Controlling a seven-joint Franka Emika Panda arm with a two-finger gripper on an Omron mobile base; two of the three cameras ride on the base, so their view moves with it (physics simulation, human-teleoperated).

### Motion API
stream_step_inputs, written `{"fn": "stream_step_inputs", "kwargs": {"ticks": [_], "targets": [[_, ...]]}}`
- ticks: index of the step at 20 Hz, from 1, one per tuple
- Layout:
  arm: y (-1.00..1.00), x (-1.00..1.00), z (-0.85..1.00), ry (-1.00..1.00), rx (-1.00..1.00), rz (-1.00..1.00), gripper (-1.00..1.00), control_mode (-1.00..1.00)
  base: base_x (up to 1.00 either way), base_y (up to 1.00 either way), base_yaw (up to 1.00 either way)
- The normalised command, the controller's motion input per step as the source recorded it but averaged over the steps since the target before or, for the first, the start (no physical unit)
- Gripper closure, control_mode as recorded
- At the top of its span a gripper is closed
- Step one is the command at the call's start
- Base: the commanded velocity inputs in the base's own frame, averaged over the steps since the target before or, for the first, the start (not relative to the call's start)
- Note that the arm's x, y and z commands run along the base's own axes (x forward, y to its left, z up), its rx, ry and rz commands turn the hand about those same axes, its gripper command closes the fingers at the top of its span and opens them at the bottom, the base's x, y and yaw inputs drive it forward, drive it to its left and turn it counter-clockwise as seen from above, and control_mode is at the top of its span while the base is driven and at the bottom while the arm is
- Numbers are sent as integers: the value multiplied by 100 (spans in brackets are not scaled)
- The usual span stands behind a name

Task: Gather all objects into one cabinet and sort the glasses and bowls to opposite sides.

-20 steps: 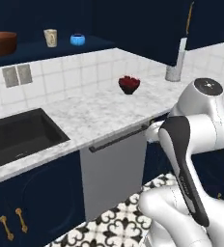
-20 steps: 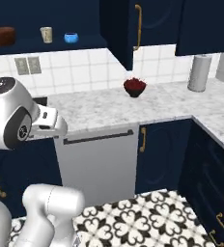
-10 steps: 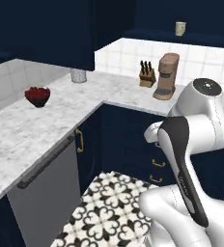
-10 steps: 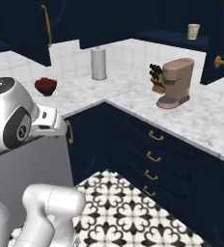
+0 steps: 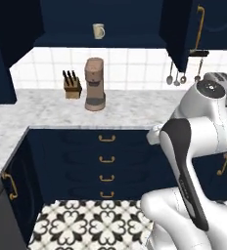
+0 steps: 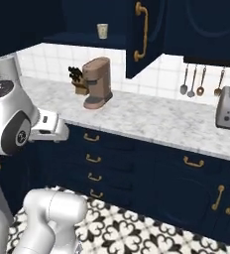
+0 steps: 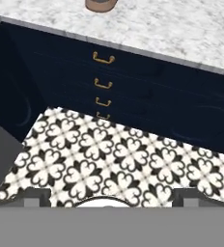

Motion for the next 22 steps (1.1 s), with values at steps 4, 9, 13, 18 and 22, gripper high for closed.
{"fn": "stream_step_inputs", "kwargs": {"ticks": [4,9,13,18,22], "targets": [[0,0,0,0,0,0,-100,100,100,-5,-37],[0,0,0,0,0,0,-100,100,100,47,-22],[0,0,0,0,0,0,-100,100,53,58,-10],[0,0,0,0,0,0,-100,100,37,12,-13],[0,0,0,0,0,0,-100,100,46,9,-3]]}}
